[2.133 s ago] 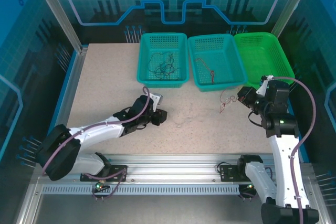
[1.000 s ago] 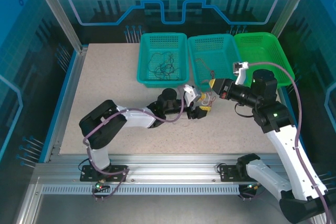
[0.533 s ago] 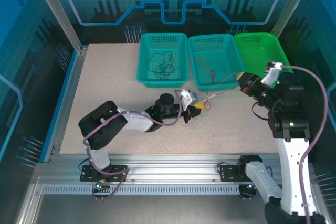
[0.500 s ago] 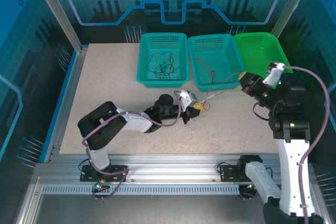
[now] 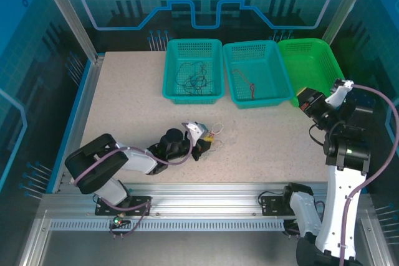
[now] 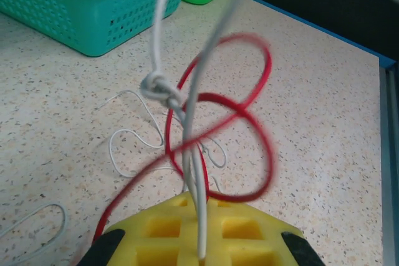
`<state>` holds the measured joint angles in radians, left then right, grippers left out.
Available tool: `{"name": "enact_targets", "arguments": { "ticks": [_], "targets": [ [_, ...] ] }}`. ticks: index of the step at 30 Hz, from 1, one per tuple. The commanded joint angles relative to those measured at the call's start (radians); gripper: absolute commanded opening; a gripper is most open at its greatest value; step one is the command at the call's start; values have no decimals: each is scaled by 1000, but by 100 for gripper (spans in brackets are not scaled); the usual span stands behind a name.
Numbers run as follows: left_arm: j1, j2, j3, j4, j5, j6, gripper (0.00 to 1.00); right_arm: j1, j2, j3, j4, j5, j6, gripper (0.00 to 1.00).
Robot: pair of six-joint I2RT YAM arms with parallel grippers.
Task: Untangle the cables
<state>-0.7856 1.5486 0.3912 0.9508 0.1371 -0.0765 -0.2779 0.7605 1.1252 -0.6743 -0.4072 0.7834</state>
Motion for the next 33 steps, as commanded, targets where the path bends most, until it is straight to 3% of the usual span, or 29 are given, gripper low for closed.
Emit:
{"name": "enact_targets", "arguments": {
  "ticks": [1, 4, 6, 11, 13, 20, 33],
  "targets": [
    [32, -26, -54, 59, -26, -13, 0, 0, -23, 13, -33, 7, -33, 0],
    [50, -47, -74, 91, -7, -34, 0, 13, 10, 28, -18, -89, -61, 0],
    [50, -60, -56, 59, 27, -33, 0, 89, 53, 4, 8, -162, -85, 10],
    [50, -61, -20, 60, 82, -47, 0, 536, 131, -53, -17, 66, -209, 40],
    [51, -64, -10, 70, 96, -59, 0, 629, 164, -114, 29, 91, -162, 41],
    [51, -64, 7, 49, 94, -63, 0, 775, 297, -384, 417, -32, 221, 42],
    [49, -45, 37, 38, 104, -71, 0, 825, 433, -334, 556, -55, 271, 51]
  ]
}}
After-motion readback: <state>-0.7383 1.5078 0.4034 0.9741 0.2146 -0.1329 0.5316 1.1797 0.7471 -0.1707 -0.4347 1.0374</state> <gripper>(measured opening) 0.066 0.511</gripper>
